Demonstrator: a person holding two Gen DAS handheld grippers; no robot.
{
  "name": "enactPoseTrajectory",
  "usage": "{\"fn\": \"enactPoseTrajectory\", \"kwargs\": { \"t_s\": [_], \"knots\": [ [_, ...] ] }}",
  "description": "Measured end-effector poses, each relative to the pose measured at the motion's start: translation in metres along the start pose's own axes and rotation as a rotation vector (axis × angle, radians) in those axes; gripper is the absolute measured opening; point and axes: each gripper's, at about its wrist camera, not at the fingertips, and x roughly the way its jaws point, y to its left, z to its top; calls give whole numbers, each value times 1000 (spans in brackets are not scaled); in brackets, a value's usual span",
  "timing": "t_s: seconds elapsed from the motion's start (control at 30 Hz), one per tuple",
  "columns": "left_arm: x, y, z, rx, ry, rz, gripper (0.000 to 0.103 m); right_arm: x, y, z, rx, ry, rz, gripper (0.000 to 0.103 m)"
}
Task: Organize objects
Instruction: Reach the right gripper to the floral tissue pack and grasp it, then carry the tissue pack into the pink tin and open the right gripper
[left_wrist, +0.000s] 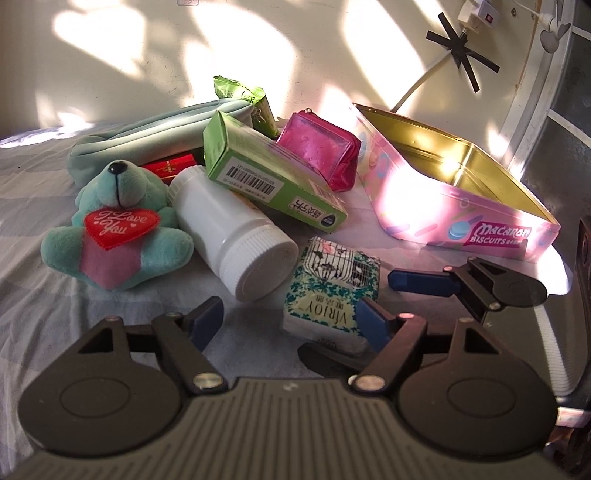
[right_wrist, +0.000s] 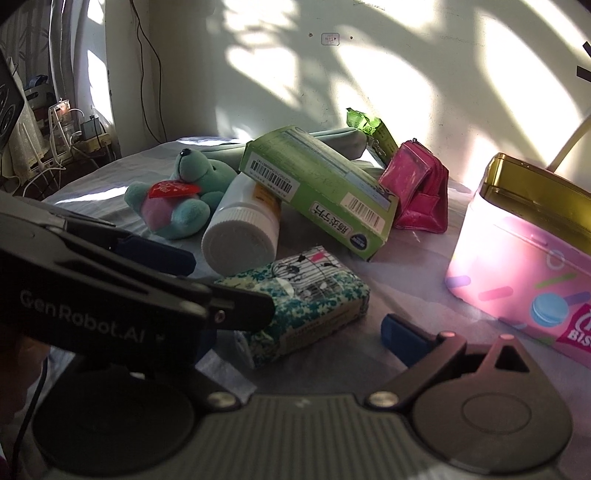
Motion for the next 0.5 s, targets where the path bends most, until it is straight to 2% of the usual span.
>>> {"fn": "enactPoseTrajectory", "kwargs": {
  "t_s": [0.5],
  "knots": [
    [6,-2,0,-10,13,-24,81,1,3,1,-17,10,-4,98]
  ]
}}
